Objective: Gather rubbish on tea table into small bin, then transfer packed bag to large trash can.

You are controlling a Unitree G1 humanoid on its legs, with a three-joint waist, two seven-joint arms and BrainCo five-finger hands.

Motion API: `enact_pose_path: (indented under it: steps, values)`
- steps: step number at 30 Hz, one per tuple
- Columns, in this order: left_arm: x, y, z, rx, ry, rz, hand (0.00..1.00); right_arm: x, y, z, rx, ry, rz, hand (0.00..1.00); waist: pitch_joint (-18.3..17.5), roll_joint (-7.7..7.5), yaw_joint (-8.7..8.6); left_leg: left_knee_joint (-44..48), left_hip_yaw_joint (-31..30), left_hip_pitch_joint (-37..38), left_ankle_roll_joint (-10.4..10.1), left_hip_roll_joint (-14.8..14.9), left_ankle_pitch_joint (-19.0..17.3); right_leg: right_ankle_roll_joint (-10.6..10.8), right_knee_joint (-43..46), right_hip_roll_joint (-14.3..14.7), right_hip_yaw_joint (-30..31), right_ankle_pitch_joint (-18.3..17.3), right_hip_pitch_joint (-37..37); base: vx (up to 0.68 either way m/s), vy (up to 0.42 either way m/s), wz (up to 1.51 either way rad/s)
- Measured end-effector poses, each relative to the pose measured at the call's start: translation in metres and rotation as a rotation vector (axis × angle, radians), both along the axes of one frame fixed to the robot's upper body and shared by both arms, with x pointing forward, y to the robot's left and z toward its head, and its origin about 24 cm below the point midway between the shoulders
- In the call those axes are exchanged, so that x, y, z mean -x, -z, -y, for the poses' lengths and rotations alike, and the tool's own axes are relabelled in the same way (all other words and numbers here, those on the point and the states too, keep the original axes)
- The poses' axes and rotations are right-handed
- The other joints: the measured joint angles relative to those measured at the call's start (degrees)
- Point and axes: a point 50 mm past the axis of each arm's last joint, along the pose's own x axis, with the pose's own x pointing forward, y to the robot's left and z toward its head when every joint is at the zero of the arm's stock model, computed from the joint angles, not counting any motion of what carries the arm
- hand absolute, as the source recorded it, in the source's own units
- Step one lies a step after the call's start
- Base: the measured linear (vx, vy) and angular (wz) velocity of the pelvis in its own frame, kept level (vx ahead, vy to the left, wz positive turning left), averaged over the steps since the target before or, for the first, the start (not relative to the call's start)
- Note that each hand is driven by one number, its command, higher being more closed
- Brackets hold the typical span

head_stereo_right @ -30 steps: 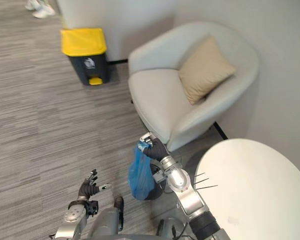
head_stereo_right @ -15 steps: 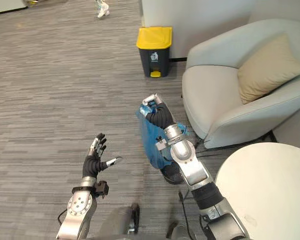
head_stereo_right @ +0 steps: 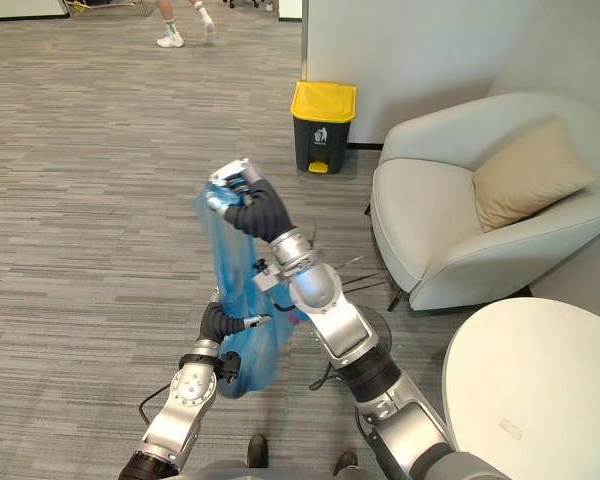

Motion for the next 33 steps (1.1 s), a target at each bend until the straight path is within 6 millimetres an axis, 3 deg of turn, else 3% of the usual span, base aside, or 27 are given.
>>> enact_pose_path:
  steps: [12, 13, 18, 23, 24, 27, 28, 33]
  values:
    - [-0.008, 0.004, 0.003, -0.027, -0.006, -0.019, 1.0, 0.025, 0.003, -0.04, 0.005, -0.276, -0.072, 1.0, -1.49, -0.81, -0.01, -0.46, 1.13, 1.28, -0.38, 0.11, 0.83, -0.37, -1.18, 0.76, 1.6, 1.21, 0.87, -0.03, 0.014, -0.07]
    - [-0.008, 0.004, 0.003, -0.026, -0.007, -0.019, 1.0, 0.027, 0.004, -0.042, 0.014, -0.292, -0.072, 0.0, -1.54, -0.81, -0.06, -0.46, 1.42, 1.31, -0.39, 0.12, 0.84, -0.32, -1.38, 0.85, 1.89, 1.41, 0.85, -0.03, 0.016, -0.16]
    - [-0.008, 0.003, 0.003, -0.002, -0.024, -0.018, 1.0, 0.03, 0.008, -0.044, 0.034, -0.32, -0.072, 0.0, -1.68, -0.78, -0.51, -0.5, 1.89, 1.68, -0.52, 0.27, 0.94, -0.76, -1.38, 1.15, 2.6, 1.29, 0.9, -0.02, 0.006, -0.06]
    - [-0.006, -0.001, -0.005, 0.05, -0.068, -0.009, 1.0, 0.033, 0.045, -0.028, 0.096, -0.269, -0.159, 0.0, -2.14, -0.89, -1.64, -0.5, 1.84, 1.86, -0.64, 0.39, 1.03, -0.75, -1.42, 1.3, 2.62, 1.3, 1.16, 0.0, 0.0, 0.0]
    - [-0.005, -0.001, -0.01, 0.062, -0.095, -0.006, 1.0, 0.031, 0.058, -0.014, 0.133, -0.206, -0.177, 0.0, -2.14, -0.89, -1.71, -0.5, 1.85, 1.94, -0.62, 0.38, 1.06, -0.75, -1.42, 1.3, 2.65, 1.31, 1.24, 0.0, 0.0, 0.0]
    - [0.001, 0.0, -0.022, 0.075, -0.153, -0.01, 1.0, 0.031, 0.07, 0.018, 0.181, -0.065, -0.155, 0.0, -2.13, -0.86, -1.72, -0.5, 1.81, 2.24, -0.62, 0.38, 1.06, -0.75, -1.58, 1.32, 2.68, 1.31, 1.63, 0.0, 0.0, 0.0]
    - [0.007, 0.004, -0.032, 0.073, -0.202, -0.024, 1.0, 0.034, 0.078, 0.043, 0.227, 0.039, -0.127, 0.0, -2.14, -0.82, -1.76, -0.51, 1.76, 2.56, -0.63, 0.38, 1.06, -0.75, -1.87, 1.39, 2.73, 1.29, 2.08, 0.0, 0.0, 0.0]
    - [0.024, 0.016, -0.059, 0.074, -0.324, -0.074, 1.0, 0.042, 0.107, 0.09, 0.387, 0.239, -0.15, 0.0, -2.04, -0.65, -1.79, -0.52, 1.56, 2.37, -0.65, 0.59, 1.02, -0.43, -2.31, 1.69, 3.01, 1.06, 2.19, 0.0, -0.003, 0.02]
